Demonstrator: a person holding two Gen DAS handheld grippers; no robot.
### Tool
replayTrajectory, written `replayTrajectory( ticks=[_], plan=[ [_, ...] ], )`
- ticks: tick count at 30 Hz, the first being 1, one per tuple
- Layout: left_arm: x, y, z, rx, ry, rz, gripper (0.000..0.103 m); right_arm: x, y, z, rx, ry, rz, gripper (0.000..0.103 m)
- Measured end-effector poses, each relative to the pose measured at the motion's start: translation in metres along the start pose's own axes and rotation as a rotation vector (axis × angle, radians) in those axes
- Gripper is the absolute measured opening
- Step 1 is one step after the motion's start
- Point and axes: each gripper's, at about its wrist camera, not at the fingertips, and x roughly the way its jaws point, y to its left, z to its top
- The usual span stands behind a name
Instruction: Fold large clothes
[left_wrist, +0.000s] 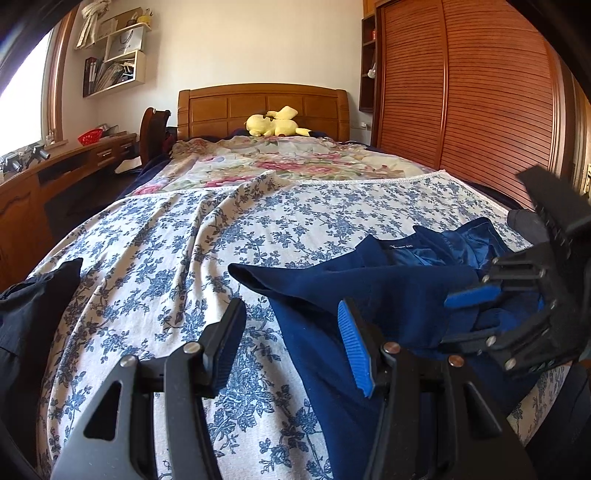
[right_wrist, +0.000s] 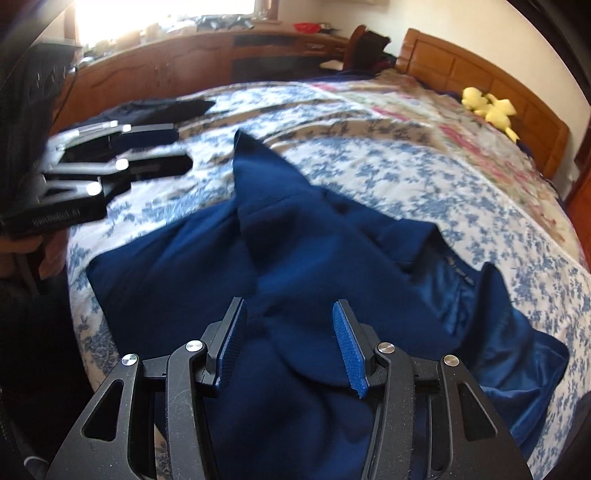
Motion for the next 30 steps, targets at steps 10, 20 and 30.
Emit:
replayTrajectory(
  ticks=[10, 20, 30],
  plan=[
    [0.001, 0.002, 0.000, -0.003, 0.002, 0.000, 0.051, 0.031, -0.002, -0.012, -0.036, 0.117, -0.013, 0.049],
    [0.001, 0.001, 0.000, 0.004, 0.000, 0.000, 0.051, 0.005, -0.047, 0.024, -0.056, 0.061, -0.115, 0.007],
    [0.003, -0.002, -0.001, 0.015, 0.004, -0.004, 0.051, -0.012, -0.120, 0.077, 0.071, -0.072, -0.445, 0.046]
  ],
)
